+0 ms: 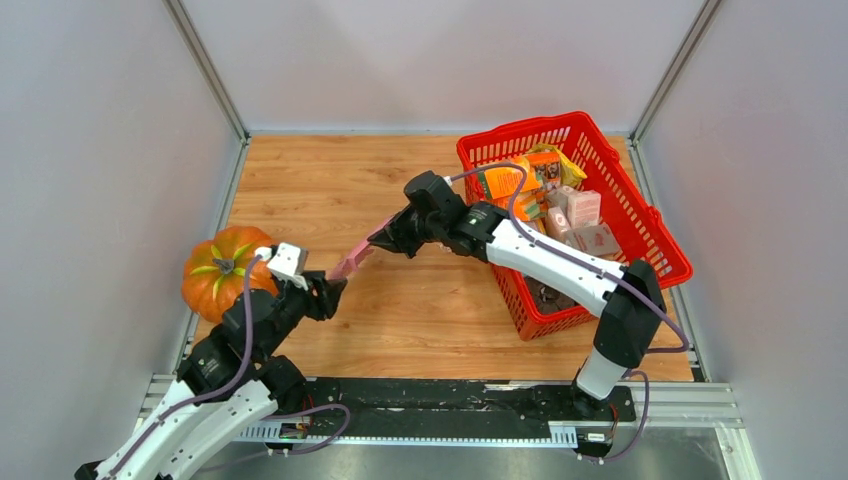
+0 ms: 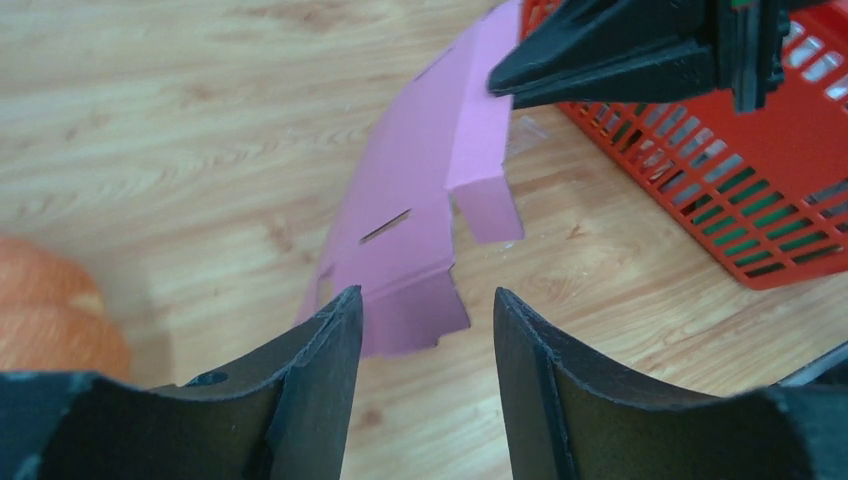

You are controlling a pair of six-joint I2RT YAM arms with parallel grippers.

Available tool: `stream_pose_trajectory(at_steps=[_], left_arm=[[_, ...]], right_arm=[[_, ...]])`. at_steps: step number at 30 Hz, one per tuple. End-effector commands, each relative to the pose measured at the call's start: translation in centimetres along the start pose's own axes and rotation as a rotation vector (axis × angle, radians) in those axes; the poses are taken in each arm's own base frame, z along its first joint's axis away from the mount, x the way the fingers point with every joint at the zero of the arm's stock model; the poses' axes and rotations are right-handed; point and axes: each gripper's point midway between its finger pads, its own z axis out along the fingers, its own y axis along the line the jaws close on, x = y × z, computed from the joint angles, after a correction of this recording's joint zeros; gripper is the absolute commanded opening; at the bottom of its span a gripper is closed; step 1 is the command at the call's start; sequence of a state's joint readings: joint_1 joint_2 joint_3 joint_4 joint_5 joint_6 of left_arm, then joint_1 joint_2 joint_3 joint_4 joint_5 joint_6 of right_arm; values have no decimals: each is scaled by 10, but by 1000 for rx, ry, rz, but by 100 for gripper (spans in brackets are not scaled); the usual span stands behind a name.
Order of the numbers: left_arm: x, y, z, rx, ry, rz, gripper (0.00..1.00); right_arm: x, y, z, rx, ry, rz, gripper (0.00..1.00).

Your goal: Fold the paper box

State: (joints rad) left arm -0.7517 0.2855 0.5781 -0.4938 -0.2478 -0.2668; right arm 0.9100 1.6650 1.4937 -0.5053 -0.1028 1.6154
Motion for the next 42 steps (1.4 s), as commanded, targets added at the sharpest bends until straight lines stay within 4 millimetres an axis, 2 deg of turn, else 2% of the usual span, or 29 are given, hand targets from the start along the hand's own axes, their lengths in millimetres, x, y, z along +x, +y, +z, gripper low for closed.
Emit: stream_pose_trajectory(at_steps=[1, 3, 6, 8, 10, 11, 12, 14, 15, 18, 21, 24, 25, 27, 28, 29, 31, 33, 36, 37, 38, 39, 40, 41, 42], left_arm=[[3, 35, -36, -218, 60, -182, 59], [8, 39, -46, -252, 86, -223, 59], [-10, 30, -55, -184, 39, -245, 59], [-24, 29, -62, -168, -5, -263, 59], [-34, 31, -67, -173, -45, -266, 58], [-38, 32, -68, -174, -59, -265, 57], [-43, 33, -69, -177, -79, -265, 57], [-48, 34, -69, -184, -94, -256, 57], [-51, 33, -68, -178, -102, -255, 57], [-54, 29, -63, -165, -99, -248, 56], [-51, 26, -58, -155, -85, -243, 56], [-48, 24, -56, -144, -77, -237, 56], [-48, 23, -56, -136, -72, -227, 55], [-46, 22, -58, -128, -55, -211, 55], [-46, 20, -60, -115, -48, -199, 54], [-44, 20, -61, -111, -35, -191, 54], [-42, 17, -64, -94, -16, -181, 51], [-36, 16, -65, -90, 7, -190, 47], [-23, 12, -57, -77, 32, -218, 42], [-10, 11, -51, -82, 61, -233, 41], [-6, 10, -46, -83, 67, -242, 41], [7, 10, -39, -92, 99, -248, 41], [11, 10, -35, -97, 107, -250, 41], [14, 9, -30, -100, 110, -253, 41], [24, 12, -24, -128, 138, -255, 41]], right_arm=[[-10, -7, 15, 68, -140, -54, 0], [-10, -12, 20, 92, -153, -51, 0], [-11, -11, 11, 96, -187, -114, 0], [-10, -3, -9, 71, -205, -158, 0], [-12, -6, -27, 80, -228, -205, 0], [-9, -1, -44, 56, -231, -221, 0], [-9, -12, -50, 92, -232, -239, 0], [-4, -18, -71, 101, -217, -280, 0], [-5, -35, -76, 154, -218, -286, 0], [3, -57, -98, 211, -187, -290, 0], [9, -81, -105, 270, -181, -296, 0], [10, -89, -95, 306, -177, -295, 0], [9, -95, -83, 339, -181, -294, 0], [8, -84, -72, 310, -200, -284, 0], [7, -87, -57, 326, -204, -282, 0], [8, -75, -49, 296, -201, -273, 0], [4, -78, -23, 326, -212, -256, 0], [7, -69, -4, 300, -187, -228, 0], [0, -55, 27, 253, -201, -216, 0], [-5, -53, 35, 252, -208, -214, 0], [-1, -55, 49, 252, -167, -210, 0], [0, -52, 57, 236, -144, -205, 0], [-3, -50, 63, 217, -129, -207, 0], [-4, -40, 69, 163, -129, -213, 0], [-8, -48, 77, 167, -131, -226, 0]])
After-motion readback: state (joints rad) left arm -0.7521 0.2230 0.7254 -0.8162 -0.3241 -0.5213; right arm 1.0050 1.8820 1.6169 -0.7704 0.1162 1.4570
